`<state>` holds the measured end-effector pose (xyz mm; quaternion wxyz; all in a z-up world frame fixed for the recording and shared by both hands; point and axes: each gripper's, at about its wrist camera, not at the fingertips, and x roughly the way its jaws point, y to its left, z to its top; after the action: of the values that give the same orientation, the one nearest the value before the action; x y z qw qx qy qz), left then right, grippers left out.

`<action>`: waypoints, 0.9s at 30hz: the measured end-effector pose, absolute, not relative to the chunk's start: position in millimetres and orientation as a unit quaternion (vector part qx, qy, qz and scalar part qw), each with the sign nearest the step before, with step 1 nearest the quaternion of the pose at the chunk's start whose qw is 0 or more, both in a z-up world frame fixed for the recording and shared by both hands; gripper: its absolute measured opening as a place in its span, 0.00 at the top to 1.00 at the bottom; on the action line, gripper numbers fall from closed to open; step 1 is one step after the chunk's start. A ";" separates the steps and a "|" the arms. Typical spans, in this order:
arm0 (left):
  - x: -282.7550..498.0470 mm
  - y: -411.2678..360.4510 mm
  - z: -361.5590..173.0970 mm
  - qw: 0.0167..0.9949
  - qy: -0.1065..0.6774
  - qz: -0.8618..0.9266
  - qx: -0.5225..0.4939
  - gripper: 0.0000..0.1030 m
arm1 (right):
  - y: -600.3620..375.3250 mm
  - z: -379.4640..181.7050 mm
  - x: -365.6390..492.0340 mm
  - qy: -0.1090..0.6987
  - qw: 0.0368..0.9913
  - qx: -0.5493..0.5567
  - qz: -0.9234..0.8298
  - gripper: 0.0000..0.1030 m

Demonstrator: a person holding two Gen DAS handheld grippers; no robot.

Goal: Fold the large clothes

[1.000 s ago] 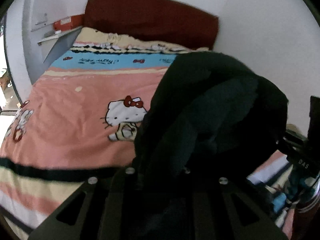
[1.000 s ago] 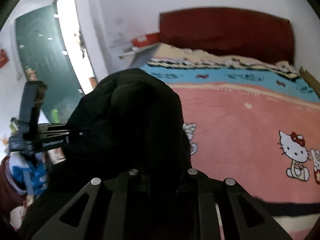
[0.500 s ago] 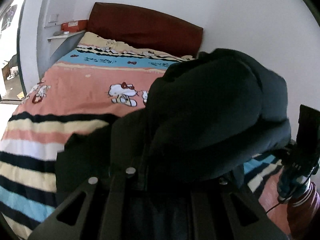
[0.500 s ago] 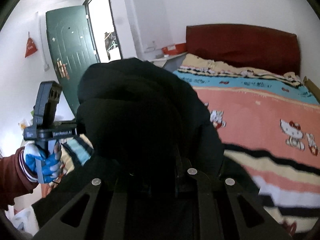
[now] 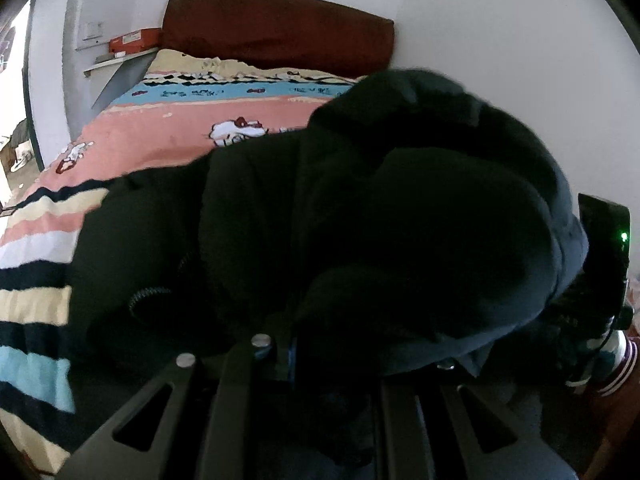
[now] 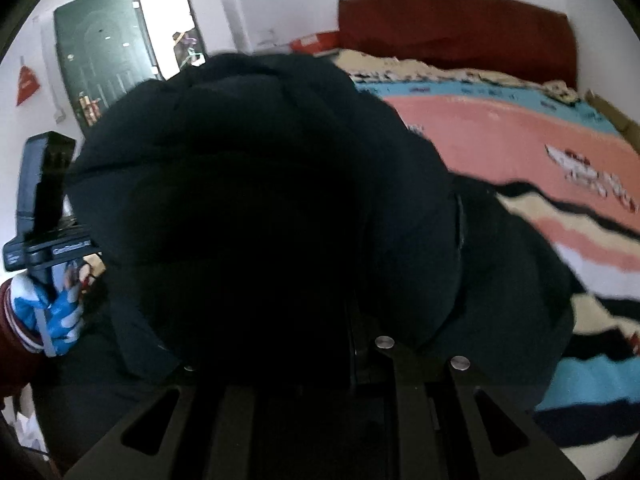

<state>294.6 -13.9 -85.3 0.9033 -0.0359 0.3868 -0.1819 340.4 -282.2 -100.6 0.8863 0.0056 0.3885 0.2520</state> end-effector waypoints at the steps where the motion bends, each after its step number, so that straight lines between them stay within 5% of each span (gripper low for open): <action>1: 294.1 -15.2 -89.6 0.903 0.388 -0.181 -0.035 0.90 | -284.2 -105.4 341.8 0.390 0.886 0.007 0.250 0.84; 16: 298.0 -31.0 -83.8 0.899 0.416 -0.140 -0.010 0.85 | -281.6 -105.8 349.0 0.411 0.888 -0.001 0.206 0.80; 27: 284.9 -39.5 -71.8 0.897 0.427 -0.114 0.024 0.80 | -274.9 -94.4 326.9 0.408 0.892 -0.047 0.188 0.59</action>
<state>284.9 -39.5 -71.8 0.8967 0.0236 0.4271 -0.1136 326.9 -274.9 -94.4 0.8920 -0.0470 0.4085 0.1877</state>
